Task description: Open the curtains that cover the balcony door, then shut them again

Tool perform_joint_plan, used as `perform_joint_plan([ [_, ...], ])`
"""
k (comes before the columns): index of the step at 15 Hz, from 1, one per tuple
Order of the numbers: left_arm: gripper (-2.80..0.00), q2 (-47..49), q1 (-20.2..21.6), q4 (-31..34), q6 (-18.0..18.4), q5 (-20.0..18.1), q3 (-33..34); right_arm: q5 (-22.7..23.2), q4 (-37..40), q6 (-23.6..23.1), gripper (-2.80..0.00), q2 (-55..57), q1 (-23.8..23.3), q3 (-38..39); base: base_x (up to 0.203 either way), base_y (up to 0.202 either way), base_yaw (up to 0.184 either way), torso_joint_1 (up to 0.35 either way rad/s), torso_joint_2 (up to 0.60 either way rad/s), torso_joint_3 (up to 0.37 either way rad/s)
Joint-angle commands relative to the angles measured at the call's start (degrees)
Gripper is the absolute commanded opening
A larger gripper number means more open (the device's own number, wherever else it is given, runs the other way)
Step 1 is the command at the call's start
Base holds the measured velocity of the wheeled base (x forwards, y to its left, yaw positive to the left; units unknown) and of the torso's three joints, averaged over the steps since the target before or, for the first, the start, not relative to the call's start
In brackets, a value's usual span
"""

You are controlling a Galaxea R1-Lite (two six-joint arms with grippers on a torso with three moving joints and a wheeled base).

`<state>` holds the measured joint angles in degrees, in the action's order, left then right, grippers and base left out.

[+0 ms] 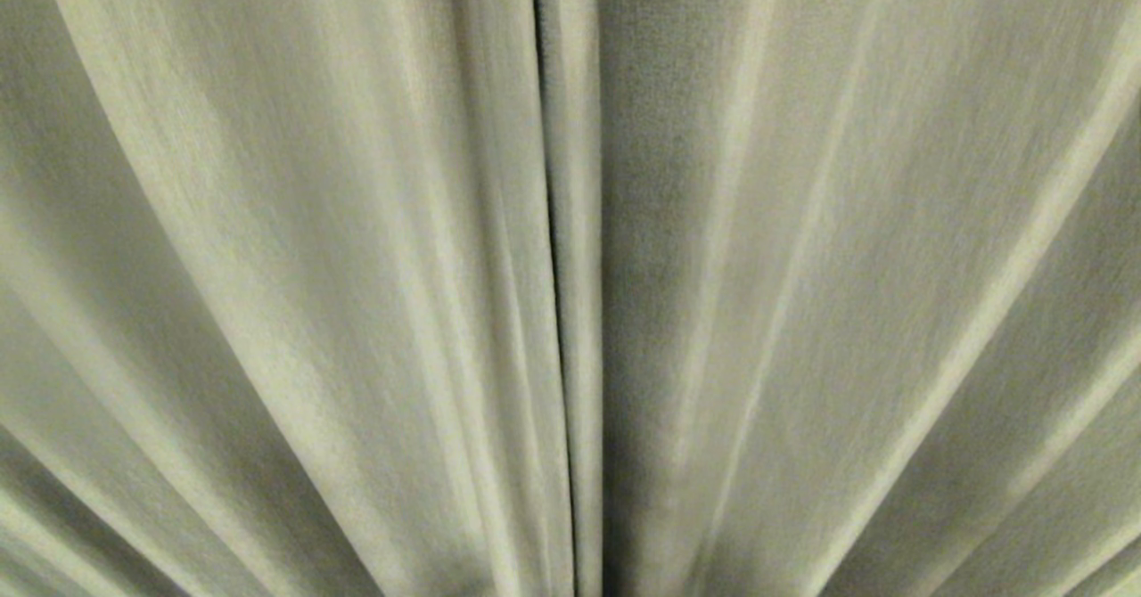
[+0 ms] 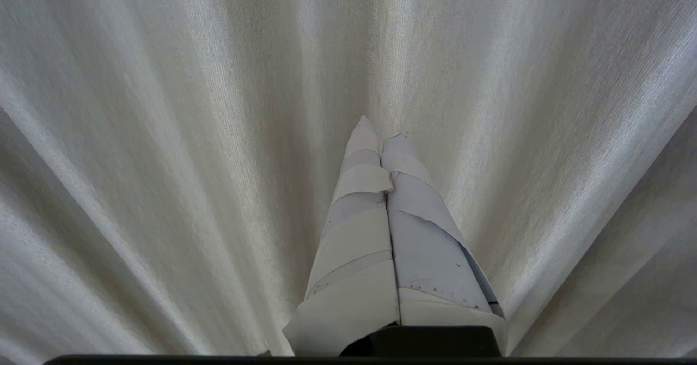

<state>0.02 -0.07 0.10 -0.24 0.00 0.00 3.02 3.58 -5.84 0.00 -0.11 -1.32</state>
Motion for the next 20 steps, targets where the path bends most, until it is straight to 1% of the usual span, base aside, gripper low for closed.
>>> perform_joint_plan([
  [1, -2.8, 0.0, 0.0, 0.0, 0.0, 0.0, 0.0, 0.1, 0.0, 0.0, -2.8, 0.1, 0.0, 0.0, 0.0, 0.0, 0.0, 0.0, 0.0, 0.0],
  [20, -2.8, 0.0, 0.0, 0.0, 0.0, 0.0, 0.0, 0.1, 0.0, 0.5, -2.8, 0.1, 0.0, 0.0, 0.0, 0.0, 0.0, 0.0, 0.0, 0.0],
])
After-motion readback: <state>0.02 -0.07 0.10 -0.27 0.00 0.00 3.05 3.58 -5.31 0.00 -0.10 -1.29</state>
